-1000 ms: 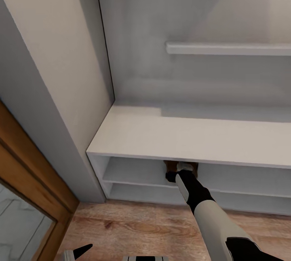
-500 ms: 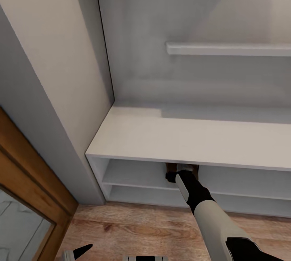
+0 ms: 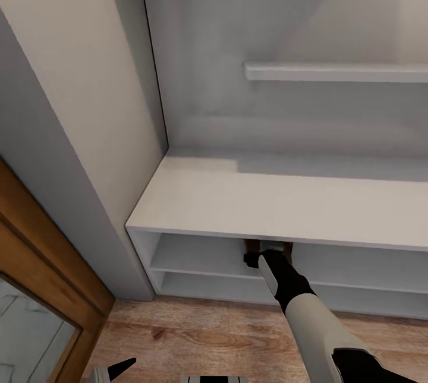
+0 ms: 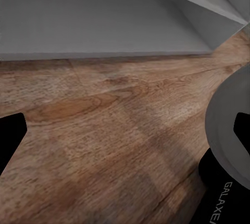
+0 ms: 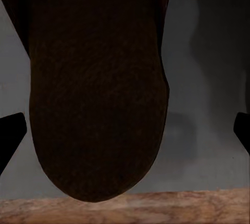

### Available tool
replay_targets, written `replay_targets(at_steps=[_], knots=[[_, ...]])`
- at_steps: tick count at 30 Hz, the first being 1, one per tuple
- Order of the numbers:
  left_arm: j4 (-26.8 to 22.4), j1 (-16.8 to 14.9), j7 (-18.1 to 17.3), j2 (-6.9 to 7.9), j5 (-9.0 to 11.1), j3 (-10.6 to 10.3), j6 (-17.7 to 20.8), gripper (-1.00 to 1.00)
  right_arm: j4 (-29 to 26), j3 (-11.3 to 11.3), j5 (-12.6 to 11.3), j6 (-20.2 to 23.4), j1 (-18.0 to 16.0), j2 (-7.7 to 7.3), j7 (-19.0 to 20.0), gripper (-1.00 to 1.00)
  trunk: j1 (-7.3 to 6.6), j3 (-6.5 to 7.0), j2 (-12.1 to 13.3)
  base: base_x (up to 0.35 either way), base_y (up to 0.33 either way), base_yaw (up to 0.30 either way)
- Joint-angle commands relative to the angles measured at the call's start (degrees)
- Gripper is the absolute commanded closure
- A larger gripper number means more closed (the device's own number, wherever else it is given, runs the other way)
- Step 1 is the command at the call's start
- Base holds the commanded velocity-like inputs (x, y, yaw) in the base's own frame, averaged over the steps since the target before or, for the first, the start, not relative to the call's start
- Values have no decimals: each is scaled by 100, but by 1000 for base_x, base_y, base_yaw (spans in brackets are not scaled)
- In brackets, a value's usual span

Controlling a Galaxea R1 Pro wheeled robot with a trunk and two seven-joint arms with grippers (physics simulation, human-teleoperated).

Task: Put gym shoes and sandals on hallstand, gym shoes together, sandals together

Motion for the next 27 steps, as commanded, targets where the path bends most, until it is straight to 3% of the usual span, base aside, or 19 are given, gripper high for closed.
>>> replay_targets(at_steps=[1,11,27], knots=[[5,-3,-19,0,10,4,-33,-100,-9,-17,-39,18,-2,5,-28,-100,-1,-5,-2,0,0,0],[5,-3,-32,0,13,5,-34,-100,-9,-17,-39,20,-2,5,-28,-100,-1,-5,-2,-18,0,0],[5,-3,-37,0,21,2,-34,-100,-3,-2,-40,20,-2,5,-25,-100,-1,-5,-2,-308,0,0]])
